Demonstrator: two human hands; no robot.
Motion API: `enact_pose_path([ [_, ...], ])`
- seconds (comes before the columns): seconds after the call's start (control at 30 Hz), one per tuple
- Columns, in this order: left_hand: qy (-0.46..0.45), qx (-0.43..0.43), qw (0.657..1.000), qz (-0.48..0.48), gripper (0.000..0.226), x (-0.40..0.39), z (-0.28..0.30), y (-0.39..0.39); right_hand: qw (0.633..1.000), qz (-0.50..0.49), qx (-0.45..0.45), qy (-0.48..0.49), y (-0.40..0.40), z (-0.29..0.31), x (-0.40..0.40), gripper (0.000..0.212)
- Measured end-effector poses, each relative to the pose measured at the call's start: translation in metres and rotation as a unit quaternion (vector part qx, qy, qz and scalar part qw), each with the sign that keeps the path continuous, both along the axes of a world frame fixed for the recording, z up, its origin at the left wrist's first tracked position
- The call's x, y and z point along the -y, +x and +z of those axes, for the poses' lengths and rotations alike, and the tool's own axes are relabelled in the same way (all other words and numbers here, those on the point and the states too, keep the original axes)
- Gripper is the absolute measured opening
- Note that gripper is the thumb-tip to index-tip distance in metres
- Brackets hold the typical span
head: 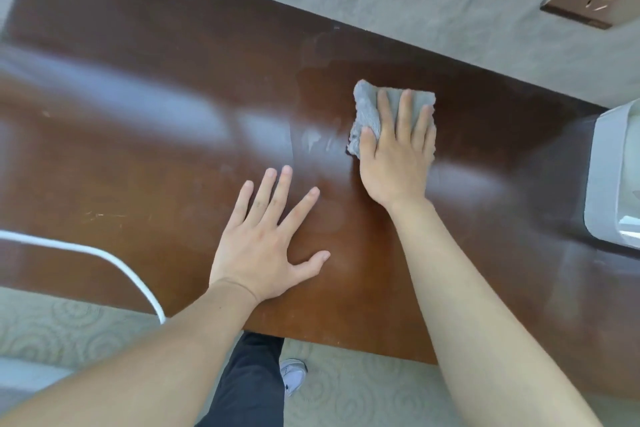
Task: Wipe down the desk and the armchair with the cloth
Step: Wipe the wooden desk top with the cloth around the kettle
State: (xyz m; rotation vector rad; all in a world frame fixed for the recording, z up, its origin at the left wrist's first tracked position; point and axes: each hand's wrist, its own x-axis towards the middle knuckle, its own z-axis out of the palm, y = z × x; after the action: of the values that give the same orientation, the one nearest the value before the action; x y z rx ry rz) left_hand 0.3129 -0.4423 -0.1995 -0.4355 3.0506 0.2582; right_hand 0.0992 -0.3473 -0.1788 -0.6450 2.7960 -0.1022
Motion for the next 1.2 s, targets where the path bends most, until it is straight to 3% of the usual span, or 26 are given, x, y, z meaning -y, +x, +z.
enact_pose_path([
  [0.13, 0.009, 0.005, 1.000, 0.000, 0.089, 0.001, 0.001, -0.002, 1.000, 0.024, 0.016, -0.007, -0.041, -0.002, 0.053, 0.060],
  [0.23, 0.010, 0.006, 1.000, 0.003, 0.089, 0.001, 0.001, 0.000, 0.997, 0.074, 0.012, -0.022, -0.027, -0.002, 0.044, 0.060],
  [0.33, 0.011, 0.008, 1.000, 0.003, 0.089, 0.003, 0.000, 0.001, 0.992, 0.118, 0.003, -0.037, 0.022, 0.000, -0.003, 0.060],
  [0.6, 0.017, 0.014, 1.000, 0.004, 0.090, 0.003, -0.001, 0.000, 0.997, 0.047, 0.059, 0.014, 0.186, 0.006, -0.128, 0.059],
  [0.73, 0.019, 0.014, 1.000, 0.003, 0.089, 0.003, 0.002, -0.001, 0.997, 0.043, 0.062, 0.023, 0.165, 0.010, -0.107, 0.061],
  [1.0, 0.023, -0.014, 0.999, 0.017, 0.088, 0.003, 0.003, -0.001, 0.996, 0.071, 0.051, -0.002, 0.034, 0.000, -0.005, 0.060],
  [1.2, 0.028, 0.017, 0.999, 0.030, 0.090, 0.003, 0.007, -0.001, 0.984, 0.166, 0.046, -0.033, 0.070, 0.001, -0.062, 0.059],
])
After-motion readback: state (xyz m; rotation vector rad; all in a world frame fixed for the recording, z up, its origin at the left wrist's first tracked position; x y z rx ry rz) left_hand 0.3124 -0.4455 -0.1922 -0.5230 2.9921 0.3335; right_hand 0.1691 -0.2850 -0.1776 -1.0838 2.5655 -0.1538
